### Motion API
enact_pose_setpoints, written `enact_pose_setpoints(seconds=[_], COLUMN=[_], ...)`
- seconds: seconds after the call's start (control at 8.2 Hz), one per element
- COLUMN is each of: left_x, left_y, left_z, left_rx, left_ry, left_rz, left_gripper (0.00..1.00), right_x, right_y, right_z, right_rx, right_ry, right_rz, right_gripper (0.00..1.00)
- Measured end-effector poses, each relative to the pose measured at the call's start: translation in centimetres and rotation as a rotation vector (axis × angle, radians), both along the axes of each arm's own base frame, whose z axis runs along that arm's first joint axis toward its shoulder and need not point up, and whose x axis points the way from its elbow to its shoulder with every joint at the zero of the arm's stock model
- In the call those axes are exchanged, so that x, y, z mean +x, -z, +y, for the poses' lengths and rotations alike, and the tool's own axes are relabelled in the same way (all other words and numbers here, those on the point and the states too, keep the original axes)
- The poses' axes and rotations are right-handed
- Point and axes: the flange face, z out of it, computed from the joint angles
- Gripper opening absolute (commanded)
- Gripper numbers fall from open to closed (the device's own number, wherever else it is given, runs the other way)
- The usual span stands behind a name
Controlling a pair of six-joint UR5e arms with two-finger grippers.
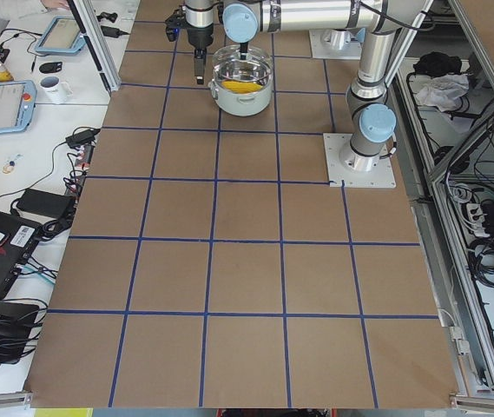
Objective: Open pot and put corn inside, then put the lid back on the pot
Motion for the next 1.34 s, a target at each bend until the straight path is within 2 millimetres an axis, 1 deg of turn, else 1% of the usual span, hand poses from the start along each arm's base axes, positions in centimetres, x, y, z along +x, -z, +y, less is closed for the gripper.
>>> enact_pose_setpoints(seconds=[0.37, 0.73, 1.34], left_x=[0.0, 0.0, 0.0], left_y=[-0.1, -0.1, 0.0], left_z=[0.2, 0.2, 0.3], left_rx=[-0.006, -0.004, -0.003], left_ry=[0.000, 0.000, 0.000], left_rz=[-0.001, -0.002, -0.002], left_gripper=[1.00, 1.00, 1.00], right_x=[0.6, 0.6, 0.4], right_y=[1.5, 3.1, 3.5], right_z=[-0.5, -1.2, -1.4], right_rx=[-0.006, 0.007, 0.017], right_ry=[-0.063, -0.094, -0.103], right_rz=[0.004, 0.025, 0.035], right_gripper=[0.07, 0.07, 0.10])
